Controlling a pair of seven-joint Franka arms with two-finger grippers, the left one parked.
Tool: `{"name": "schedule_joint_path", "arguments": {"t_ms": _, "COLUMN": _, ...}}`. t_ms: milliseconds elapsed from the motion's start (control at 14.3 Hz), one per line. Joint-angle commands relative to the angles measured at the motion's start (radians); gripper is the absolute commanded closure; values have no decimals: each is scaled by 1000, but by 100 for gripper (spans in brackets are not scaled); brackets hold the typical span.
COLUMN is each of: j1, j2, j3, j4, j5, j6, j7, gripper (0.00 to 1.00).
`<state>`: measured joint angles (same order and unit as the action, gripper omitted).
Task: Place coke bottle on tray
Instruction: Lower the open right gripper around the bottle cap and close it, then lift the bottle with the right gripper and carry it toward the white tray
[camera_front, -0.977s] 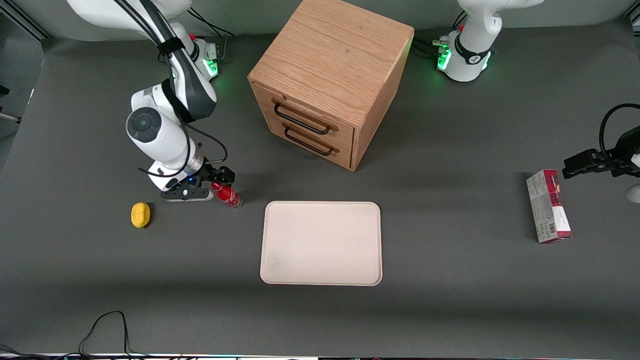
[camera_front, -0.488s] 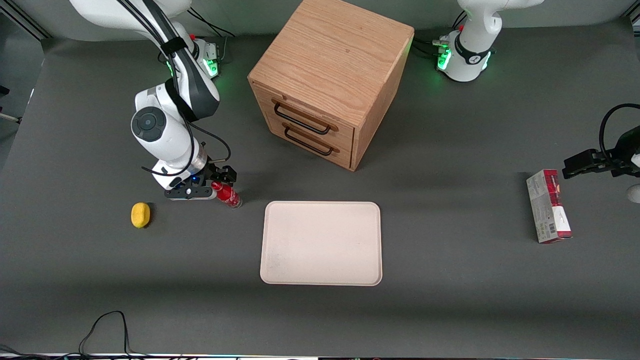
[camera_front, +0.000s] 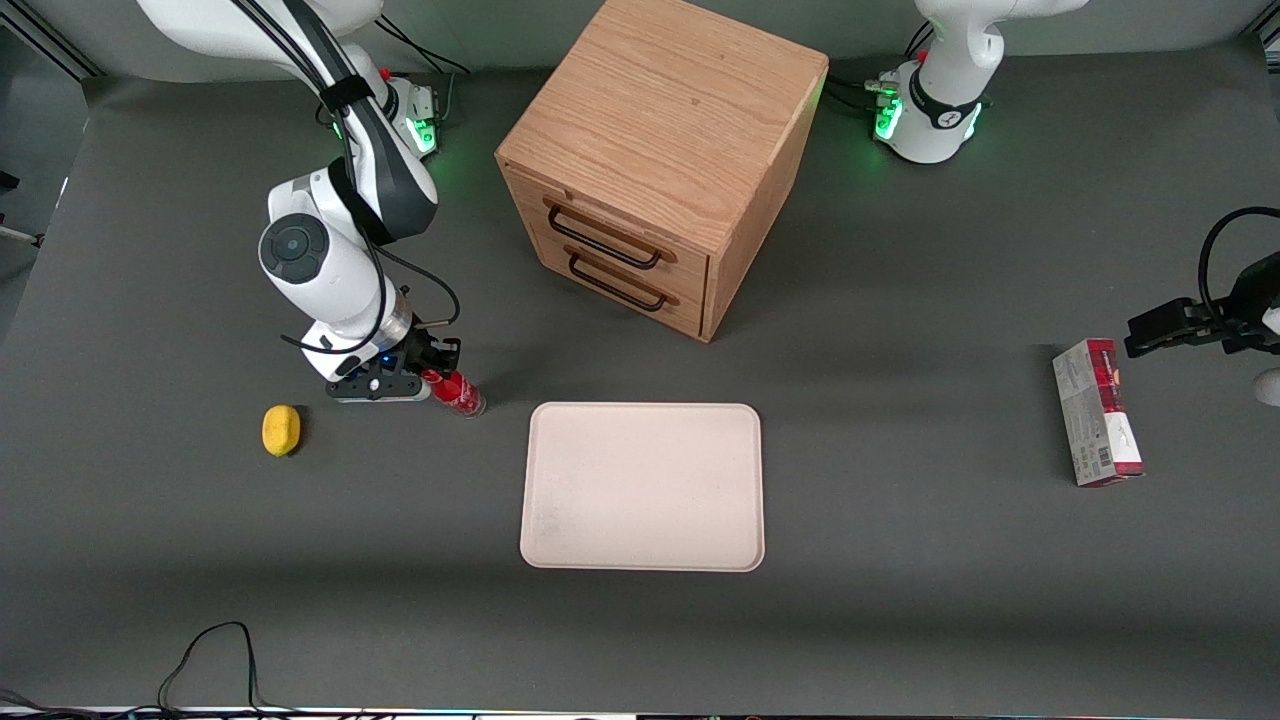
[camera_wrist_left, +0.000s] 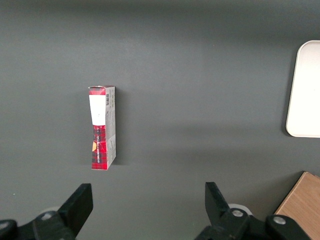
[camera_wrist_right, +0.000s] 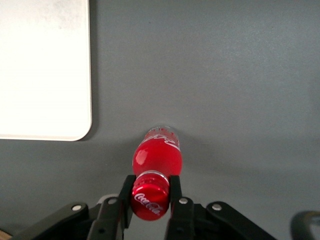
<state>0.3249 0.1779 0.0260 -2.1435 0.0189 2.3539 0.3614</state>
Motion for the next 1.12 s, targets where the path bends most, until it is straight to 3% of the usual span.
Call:
{"name": "schedule_joint_path", "arguments": {"t_ms": 0, "j1": 3, "j2": 6, "j3": -4, "j4": 43, "j5": 9, "j6": -5, "j7": 17, "gripper": 94}}
{"name": "schedule_joint_path", "arguments": {"t_ms": 140, "j1": 0, "j2": -11, "j3": -9, "j4": 123, "j5": 9, "j6": -123, "j7": 13, "gripper": 95}}
{"name": "schedule_joint_path", "arguments": {"t_ms": 419, "j1": 0, "j2": -21, "j3": -34, "j4": 435, "j5": 9, "j6": -532, "j7": 5, "gripper": 97}}
{"name": "schedule_joint_path", "arguments": {"t_ms": 698, "j1": 0, "j2": -20, "j3": -34, "j4": 718, "j5": 15, "j6": -835, "j7": 8, "gripper": 98}}
{"name": "schedule_joint_path", "arguments": {"t_ms": 1047, "j1": 3, "j2": 0, "j3": -28, "j4": 801, "j5": 15, "j6": -857, "j7": 7, "gripper": 99}}
